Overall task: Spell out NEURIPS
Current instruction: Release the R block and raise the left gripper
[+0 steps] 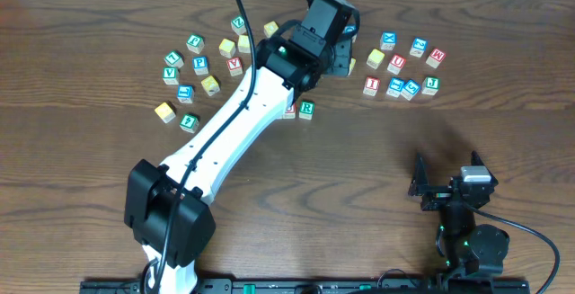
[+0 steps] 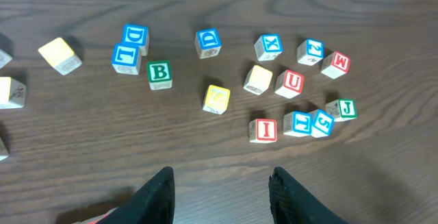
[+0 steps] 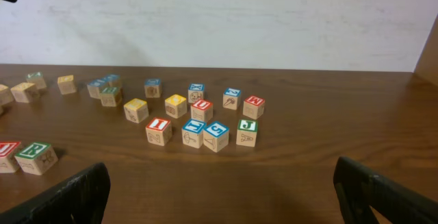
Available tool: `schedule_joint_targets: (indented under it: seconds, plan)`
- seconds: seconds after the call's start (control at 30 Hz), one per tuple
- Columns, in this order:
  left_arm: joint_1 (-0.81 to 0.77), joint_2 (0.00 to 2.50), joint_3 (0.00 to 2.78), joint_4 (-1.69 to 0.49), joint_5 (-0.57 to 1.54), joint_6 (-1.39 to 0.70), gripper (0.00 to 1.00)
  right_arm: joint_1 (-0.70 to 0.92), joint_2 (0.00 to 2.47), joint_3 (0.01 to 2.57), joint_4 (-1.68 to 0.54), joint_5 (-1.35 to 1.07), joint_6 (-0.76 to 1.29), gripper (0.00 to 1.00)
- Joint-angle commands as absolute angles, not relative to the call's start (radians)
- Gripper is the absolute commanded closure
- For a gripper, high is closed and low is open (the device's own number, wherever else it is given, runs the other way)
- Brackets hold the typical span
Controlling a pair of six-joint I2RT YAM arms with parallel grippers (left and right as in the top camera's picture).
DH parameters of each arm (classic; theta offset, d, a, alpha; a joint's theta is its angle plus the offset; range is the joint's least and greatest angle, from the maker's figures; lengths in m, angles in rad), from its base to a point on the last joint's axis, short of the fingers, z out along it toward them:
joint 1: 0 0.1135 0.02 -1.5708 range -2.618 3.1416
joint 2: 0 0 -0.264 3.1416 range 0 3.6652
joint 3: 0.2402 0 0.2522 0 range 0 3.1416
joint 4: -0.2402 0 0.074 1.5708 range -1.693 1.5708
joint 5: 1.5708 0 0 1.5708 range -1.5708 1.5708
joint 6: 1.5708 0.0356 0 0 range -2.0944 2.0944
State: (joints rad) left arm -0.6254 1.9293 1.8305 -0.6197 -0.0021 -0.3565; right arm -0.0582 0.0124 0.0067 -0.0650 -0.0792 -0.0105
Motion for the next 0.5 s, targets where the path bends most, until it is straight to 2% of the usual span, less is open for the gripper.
schedule_joint_targets:
  seconds: [0.0, 0.47]
  plan:
    - [-0.618, 1.937, 1.854, -0.604, 0.016, -0.332, 0.56, -0.064, 0.007, 0.006, -0.068, -0.084, -0.001, 0.01]
    - [-0.619, 2.03, 1.854, -0.54, 0.016, -0.329, 0.56, -0.064, 0.007, 0.006, -0.068, -0.084, -0.001, 0.01]
